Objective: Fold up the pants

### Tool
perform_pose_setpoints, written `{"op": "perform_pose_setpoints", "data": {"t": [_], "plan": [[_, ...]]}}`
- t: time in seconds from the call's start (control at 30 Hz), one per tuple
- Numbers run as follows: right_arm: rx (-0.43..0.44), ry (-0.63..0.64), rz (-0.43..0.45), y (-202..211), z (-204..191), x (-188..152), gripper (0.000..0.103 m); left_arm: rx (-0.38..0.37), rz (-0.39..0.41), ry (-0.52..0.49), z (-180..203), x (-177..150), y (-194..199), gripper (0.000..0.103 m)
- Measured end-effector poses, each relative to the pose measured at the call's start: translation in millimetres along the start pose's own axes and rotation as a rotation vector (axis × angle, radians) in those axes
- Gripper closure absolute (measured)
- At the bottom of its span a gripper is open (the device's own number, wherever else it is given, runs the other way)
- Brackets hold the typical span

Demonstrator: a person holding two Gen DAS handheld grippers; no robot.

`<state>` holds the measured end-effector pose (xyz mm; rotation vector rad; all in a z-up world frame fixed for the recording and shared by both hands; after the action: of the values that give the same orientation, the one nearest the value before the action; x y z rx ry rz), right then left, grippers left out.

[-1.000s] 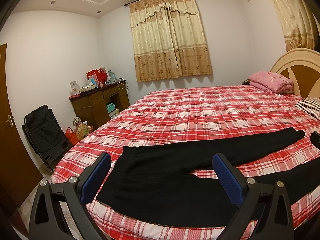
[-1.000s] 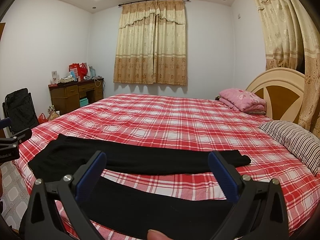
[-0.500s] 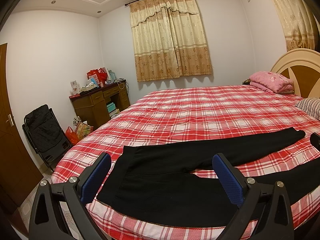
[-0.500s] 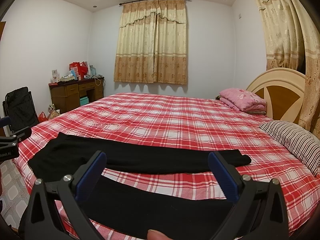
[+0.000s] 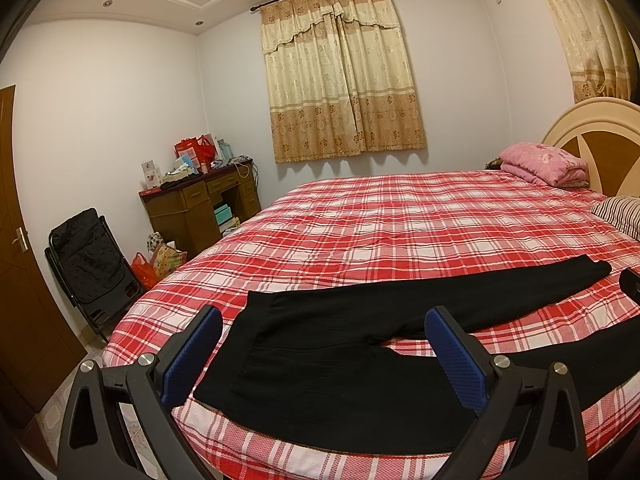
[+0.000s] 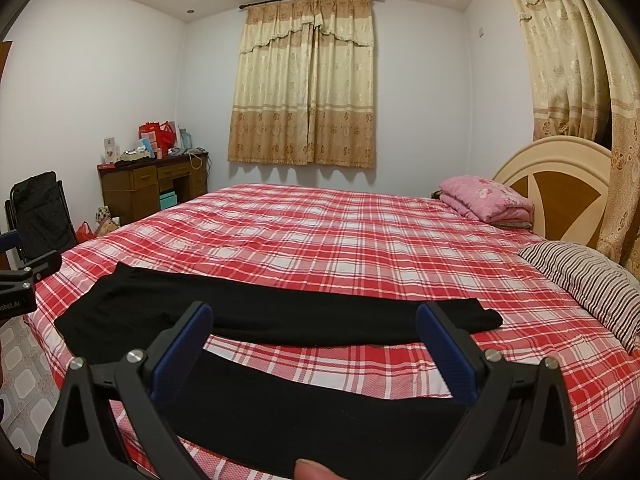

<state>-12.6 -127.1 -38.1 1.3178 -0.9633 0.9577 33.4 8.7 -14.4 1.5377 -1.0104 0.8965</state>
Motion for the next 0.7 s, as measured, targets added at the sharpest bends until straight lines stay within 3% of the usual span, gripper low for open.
{"op": "perform_pose_setpoints", "data": {"t": [0.47, 0.7], "plan": [[-0.003, 0.014, -0.021, -5, -2, -5, 0.000, -0.004, -0.022, -0.002, -2, -9, -12, 0.001], [-0.015, 0.030, -0.065, -19, -1, -14, 0.000, -0.016, -0.057, -0.035, -11, -23, -61, 0.001]]}}
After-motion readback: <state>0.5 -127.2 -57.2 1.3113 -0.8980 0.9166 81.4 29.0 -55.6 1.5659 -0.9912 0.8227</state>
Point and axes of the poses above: each gripper's, at about its wrist camera, not at the fingertips, and y roughly against the way its jaws point, z to its right, x to its top, the point moved 3 cm from there along -y, roughly the way its jaws point, and after that the axes turned 5 degrees about x, right-handed, at the moved point
